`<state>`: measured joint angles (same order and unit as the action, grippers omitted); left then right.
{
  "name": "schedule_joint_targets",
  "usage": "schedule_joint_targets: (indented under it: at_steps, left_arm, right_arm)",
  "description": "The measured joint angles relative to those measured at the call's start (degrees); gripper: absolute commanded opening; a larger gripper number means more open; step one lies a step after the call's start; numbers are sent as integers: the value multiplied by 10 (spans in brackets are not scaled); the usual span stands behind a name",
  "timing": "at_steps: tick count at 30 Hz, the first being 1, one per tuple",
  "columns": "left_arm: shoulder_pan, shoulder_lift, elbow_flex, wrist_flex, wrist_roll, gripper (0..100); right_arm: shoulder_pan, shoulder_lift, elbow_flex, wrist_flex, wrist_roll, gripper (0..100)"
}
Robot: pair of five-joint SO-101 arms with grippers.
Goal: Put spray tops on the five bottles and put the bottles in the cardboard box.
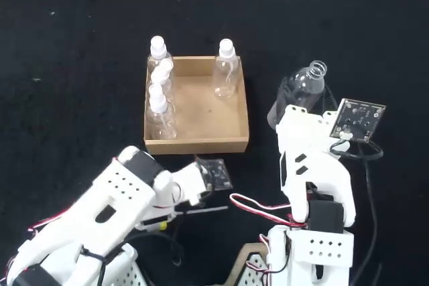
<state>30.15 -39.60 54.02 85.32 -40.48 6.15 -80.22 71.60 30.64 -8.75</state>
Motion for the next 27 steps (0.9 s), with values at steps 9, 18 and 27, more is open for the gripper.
schedule_joint_targets:
  at_steps: [9, 18, 27]
  left_arm:
    - [-129, -167, -10, 119, -97, 30]
    - [-255, -243, -24, 149, -187, 28]
    - [-396, -151, -112, 149, -370, 29]
  right_arm:
    - [0, 0, 0, 0, 0, 11]
    - [-13, 0, 0, 0, 0, 11]
    - [-14, 0, 4, 0, 0, 11]
